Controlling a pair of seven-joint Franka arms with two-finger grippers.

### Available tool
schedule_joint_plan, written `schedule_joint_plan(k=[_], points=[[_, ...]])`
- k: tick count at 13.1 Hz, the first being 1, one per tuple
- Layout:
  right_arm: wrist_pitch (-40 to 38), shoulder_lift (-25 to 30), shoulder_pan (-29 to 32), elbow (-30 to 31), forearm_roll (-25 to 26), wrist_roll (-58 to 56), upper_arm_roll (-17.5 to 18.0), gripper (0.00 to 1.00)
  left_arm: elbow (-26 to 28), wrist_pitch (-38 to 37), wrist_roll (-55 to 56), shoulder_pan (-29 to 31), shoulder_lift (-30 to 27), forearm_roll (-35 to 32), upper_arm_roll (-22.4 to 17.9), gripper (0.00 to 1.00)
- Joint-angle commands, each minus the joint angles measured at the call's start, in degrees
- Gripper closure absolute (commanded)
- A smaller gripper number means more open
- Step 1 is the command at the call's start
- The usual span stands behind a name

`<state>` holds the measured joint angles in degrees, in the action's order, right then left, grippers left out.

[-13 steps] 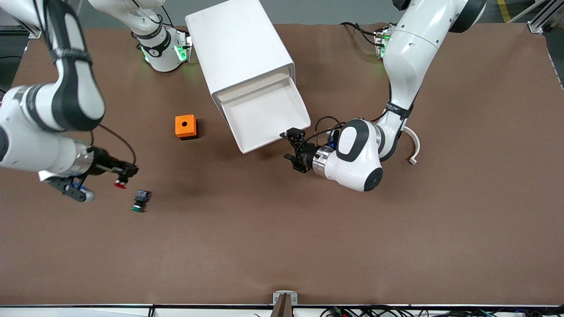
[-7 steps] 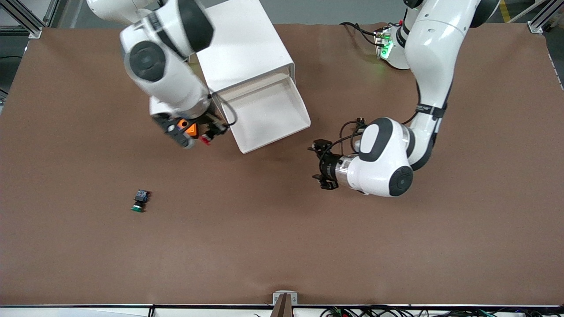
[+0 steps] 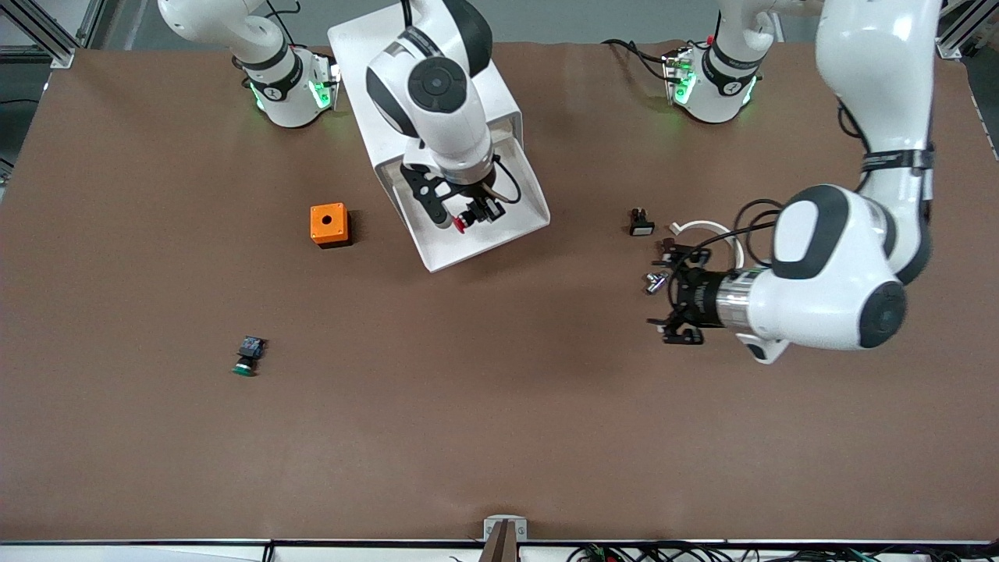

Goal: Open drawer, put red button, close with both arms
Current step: 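Carry the red button into the open drawer with the right gripper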

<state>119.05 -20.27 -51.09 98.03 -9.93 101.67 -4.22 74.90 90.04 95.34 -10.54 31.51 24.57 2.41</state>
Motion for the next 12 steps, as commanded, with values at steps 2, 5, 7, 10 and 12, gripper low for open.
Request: schedule_joint_plan(k=[2,5,7,10,12], points=[[2.5,-3.2,-2.0,-0.9,1.1,5.1,-0.9,1.00,1.6,-3.0,-17.8,0.6,-4.2,-10.7,0.1,0.00],[2.7,-4.1,-2.9,-1.1,1.1,7.4,-0.9,1.00,1.6,-6.9,-36.2,5.7,-6.9,-12.7,0.2,0.00],[2.7,-4.4,-4.0,-1.2,1.2,9.1,-0.9,1.00,1.6,-7.6,-43.0,7.1,-9.1,-13.2,0.1,0.00],[2.7,-5.4,-4.8,-1.9,1.2,10.3,-0.9,1.00,1.6,-8.3,-56.0,8.2,-10.6,-17.5,0.5,0.00],[2.6,-6.6,-4.8,-3.8,1.2,11.4,-0.9,1.00,1.7,-8.3,-59.7,8.3,-10.9,-18.6,0.7,0.00]])
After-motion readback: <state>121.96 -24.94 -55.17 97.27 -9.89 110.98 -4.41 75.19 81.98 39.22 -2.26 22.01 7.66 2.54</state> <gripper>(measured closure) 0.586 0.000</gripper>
